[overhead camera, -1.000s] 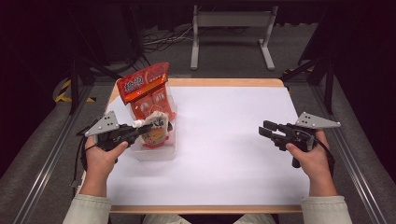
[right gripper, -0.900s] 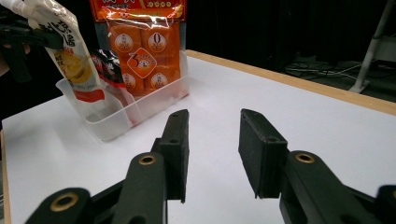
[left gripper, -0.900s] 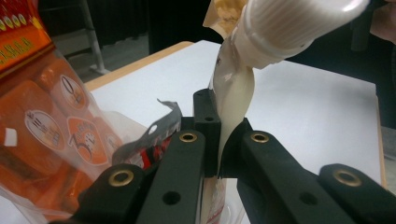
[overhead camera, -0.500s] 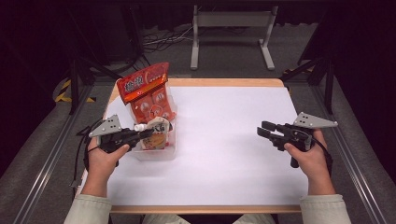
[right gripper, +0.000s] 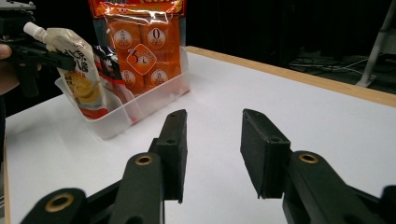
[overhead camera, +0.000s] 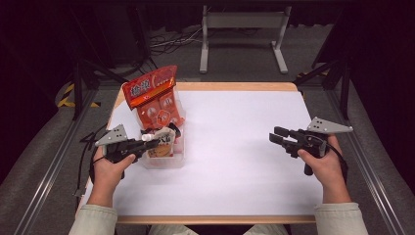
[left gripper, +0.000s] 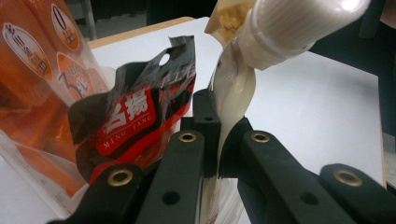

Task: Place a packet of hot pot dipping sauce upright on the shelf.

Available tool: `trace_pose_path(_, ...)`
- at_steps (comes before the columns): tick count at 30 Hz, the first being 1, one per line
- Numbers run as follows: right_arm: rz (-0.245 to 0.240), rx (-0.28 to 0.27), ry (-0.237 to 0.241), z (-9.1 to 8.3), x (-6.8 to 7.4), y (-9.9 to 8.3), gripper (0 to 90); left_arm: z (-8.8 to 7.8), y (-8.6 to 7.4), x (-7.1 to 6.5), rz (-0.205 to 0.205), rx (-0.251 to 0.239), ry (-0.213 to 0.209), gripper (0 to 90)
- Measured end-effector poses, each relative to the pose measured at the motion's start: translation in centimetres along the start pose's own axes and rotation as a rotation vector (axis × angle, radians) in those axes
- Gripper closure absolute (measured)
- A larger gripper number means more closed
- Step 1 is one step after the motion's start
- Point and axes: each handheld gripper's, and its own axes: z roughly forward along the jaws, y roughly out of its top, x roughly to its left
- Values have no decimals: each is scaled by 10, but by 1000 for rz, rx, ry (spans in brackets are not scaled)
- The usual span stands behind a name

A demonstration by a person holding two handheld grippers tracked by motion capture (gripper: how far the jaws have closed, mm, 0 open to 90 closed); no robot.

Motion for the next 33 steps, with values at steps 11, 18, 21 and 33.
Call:
trace_pose_path(11, 6, 10, 17, 7, 0, -2, 614, 2, -8, 2, -32, 35, -19, 880)
trace_pose_path(18, 2, 17, 18, 8, 1, -5, 591, -5, -8, 2, -22, 80, 6, 840)
trace_pose_path(21, 2, 15, 18, 8, 1, -4, 589, -7, -7, 2, -10, 82, 22, 803)
trace_pose_path(33, -25, 4, -4, 4, 3, -5, 486, -30, -2, -5, -79, 36, 192, 170)
